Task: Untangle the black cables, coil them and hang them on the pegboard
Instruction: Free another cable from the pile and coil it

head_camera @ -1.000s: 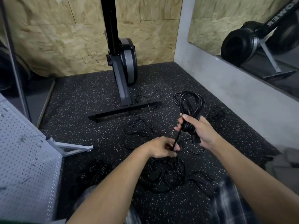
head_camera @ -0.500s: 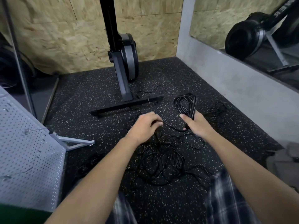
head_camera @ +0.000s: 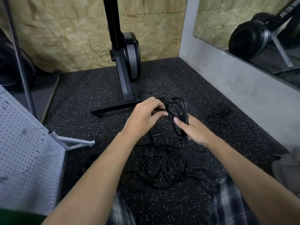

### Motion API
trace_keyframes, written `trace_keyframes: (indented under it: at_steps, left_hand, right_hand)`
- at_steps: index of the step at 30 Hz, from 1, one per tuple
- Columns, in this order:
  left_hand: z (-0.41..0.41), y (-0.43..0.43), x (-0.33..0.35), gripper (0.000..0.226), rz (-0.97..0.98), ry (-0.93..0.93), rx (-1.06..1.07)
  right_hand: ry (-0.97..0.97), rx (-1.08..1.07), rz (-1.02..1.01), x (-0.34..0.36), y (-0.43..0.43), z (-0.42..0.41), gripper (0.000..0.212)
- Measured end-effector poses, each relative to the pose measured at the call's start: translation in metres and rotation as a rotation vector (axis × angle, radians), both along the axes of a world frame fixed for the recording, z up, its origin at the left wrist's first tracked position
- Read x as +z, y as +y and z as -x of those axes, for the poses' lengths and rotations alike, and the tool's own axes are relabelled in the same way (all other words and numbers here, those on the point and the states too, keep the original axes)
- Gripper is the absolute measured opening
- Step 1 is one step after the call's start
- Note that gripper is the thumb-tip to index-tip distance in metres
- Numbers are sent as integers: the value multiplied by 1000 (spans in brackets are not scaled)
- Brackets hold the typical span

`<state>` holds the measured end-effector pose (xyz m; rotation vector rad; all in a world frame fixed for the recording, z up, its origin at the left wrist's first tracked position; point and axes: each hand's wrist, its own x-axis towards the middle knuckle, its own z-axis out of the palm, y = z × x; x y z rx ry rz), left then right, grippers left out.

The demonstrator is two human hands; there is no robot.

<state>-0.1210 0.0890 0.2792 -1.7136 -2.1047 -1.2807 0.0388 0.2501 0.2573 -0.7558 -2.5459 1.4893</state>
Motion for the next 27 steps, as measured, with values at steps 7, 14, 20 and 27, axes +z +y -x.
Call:
trace_keyframes:
  at_steps: [7,14,20,27]
  left_hand:
    - [-5,3,0,14,-60,-17,-24]
    - [-2,9,-9,27,-39,-50,45]
    - [1,5,-9,18,56,-548,161]
    - [5,13,-35,42,307,-754,74]
  right_hand:
    - [-126,142,96,-2,-3,5,75]
    - [-117,215,79,-7,-7,9,24]
    - [-17,88,139,5,2,6,20]
    - [126,96,140,16,11,2,31]
